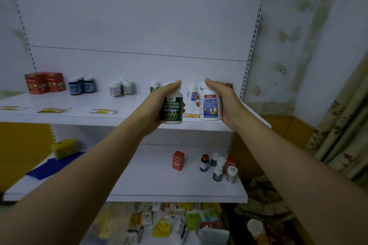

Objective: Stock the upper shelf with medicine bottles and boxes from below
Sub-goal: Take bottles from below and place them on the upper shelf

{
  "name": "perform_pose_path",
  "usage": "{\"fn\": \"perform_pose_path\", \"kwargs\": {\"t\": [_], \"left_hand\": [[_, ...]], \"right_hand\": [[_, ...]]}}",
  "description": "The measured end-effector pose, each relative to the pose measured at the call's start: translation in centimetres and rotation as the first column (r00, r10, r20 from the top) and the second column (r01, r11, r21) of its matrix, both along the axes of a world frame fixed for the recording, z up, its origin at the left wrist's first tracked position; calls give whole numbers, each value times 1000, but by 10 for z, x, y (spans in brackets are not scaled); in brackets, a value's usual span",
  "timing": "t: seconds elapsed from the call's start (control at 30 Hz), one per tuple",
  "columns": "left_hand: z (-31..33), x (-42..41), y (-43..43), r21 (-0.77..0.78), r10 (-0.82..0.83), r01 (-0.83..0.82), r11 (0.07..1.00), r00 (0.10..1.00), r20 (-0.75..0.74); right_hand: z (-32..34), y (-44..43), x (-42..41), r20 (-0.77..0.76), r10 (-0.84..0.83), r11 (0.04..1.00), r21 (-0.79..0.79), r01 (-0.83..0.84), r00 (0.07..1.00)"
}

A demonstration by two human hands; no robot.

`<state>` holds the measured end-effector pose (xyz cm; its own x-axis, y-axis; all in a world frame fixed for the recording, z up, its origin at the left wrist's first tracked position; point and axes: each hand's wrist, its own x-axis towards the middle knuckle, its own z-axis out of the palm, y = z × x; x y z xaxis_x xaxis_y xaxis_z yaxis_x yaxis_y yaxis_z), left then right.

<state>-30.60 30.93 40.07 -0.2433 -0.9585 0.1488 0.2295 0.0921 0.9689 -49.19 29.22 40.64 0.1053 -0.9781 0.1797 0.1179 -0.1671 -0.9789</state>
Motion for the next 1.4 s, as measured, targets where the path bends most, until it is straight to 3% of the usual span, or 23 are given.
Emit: {"fn": "perform_pose_path", "kwargs": {"t": [0.37,0.57,0.73,0.87,1.07,1.23,1.4], "left_hand": [[-19,6,-117,28,30,-29,999,999,-23],[-16,-8,-201,45,60,-60,997,998,-4],[-14,-21,-261,42,75,-76,996,997,26],[-22,-26,-292,50,75,-78,996,995,60],[-33,-21,-325,86,69,-75,993,995,72],[-34,-17,-346,109,56,-64,992,996,71],[-39,-16,-359,127,31,-40,991,997,69]], "right_hand": [[-28,-128,0,-139,-120,992,13,123,983],[-35,-215,-13,-149,-57,997,35,63,987],[-50,-281,-28,-243,-42,997,50,56,969],[-72,-313,-32,-388,-98,988,72,136,916],[-100,-340,-40,-401,-46,994,74,83,915],[-96,-356,-34,-600,-170,985,-97,139,782],[-98,-368,-33,-662,-277,961,-170,219,697]]}}
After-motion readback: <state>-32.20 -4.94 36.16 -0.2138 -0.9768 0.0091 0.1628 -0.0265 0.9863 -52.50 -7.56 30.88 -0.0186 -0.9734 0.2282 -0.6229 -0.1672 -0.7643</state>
